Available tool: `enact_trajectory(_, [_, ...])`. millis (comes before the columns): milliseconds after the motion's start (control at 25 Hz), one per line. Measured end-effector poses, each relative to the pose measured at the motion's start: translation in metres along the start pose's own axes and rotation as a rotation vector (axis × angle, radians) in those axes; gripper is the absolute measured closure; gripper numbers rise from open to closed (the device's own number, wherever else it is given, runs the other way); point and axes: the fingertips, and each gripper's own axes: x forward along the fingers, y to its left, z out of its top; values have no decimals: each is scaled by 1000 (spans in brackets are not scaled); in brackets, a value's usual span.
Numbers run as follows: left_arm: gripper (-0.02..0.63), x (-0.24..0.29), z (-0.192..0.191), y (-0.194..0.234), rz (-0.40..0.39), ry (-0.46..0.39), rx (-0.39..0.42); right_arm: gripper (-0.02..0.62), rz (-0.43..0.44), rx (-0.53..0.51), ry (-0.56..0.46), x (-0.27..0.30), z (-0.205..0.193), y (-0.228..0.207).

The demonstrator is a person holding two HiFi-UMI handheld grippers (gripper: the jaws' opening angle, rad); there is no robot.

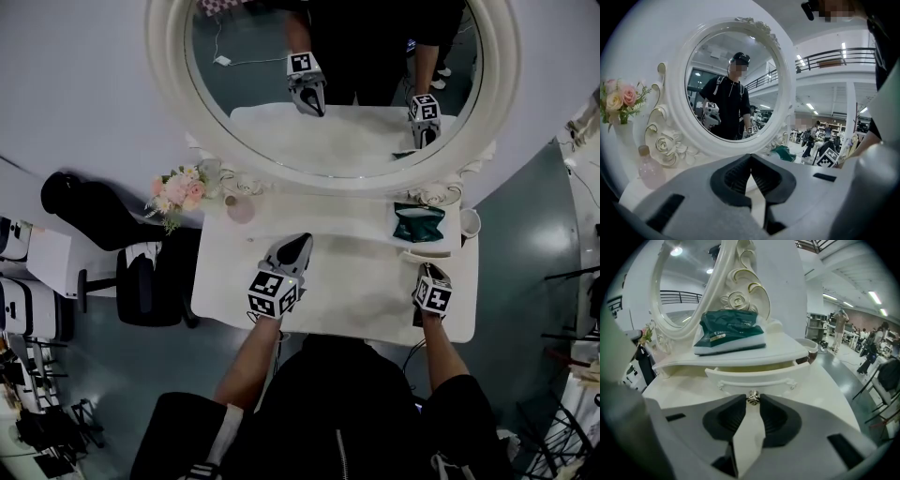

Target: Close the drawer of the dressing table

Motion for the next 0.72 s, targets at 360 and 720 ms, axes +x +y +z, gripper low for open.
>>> enact_trajectory(360, [601, 0, -2, 11, 23, 3, -10, 500, 5, -6, 13, 14, 7, -2])
enact_trajectory(720, [601, 2, -5, 13, 28, 13, -13, 499, -2, 2, 16, 20, 13, -5])
